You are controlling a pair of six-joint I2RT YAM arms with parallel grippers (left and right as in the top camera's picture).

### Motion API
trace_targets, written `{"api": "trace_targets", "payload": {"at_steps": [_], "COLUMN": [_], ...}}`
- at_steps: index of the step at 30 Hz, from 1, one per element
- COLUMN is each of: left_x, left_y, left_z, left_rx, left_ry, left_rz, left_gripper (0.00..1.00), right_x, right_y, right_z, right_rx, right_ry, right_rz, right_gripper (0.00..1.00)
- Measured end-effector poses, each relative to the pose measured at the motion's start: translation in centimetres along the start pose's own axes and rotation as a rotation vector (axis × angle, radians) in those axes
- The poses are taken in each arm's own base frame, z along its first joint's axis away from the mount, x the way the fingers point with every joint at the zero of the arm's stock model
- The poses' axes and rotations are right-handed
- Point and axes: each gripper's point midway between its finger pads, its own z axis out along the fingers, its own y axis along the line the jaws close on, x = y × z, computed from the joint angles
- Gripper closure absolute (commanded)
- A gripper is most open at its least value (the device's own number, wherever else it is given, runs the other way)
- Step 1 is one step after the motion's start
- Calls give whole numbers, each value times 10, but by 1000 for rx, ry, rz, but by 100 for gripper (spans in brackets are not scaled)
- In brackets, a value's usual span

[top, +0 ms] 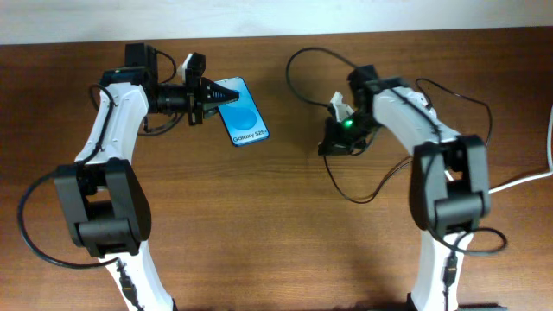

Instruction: Plug charger to phone and switch on socket

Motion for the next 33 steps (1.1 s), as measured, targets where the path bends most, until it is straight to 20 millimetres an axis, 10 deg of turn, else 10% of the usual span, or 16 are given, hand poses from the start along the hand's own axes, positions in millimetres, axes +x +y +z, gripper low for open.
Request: {"api": "trace_targets", "payload": {"at_steps": [5, 15, 27, 33], "left_x": [-1, 5, 7, 6], "left_y": [2, -15, -20, -21], "left_z": [0, -1, -1, -1], "left_rx": [-15, 91, 117, 121], "left_ry": [-4, 27, 34, 34], "left_rz": [89, 114, 111, 116], "left_gripper": [100, 100, 100, 100], "right_x": [30, 72, 89, 91], "right_y": [60, 109, 155, 196], "right_z": [-79, -146, -168, -126], "right_rx": [-159, -350, -645, -738], "right_ry": [-75, -166, -182, -69], "right_rz": [-234, -429, -461, -525], "right_gripper": [96, 96, 96, 95]}}
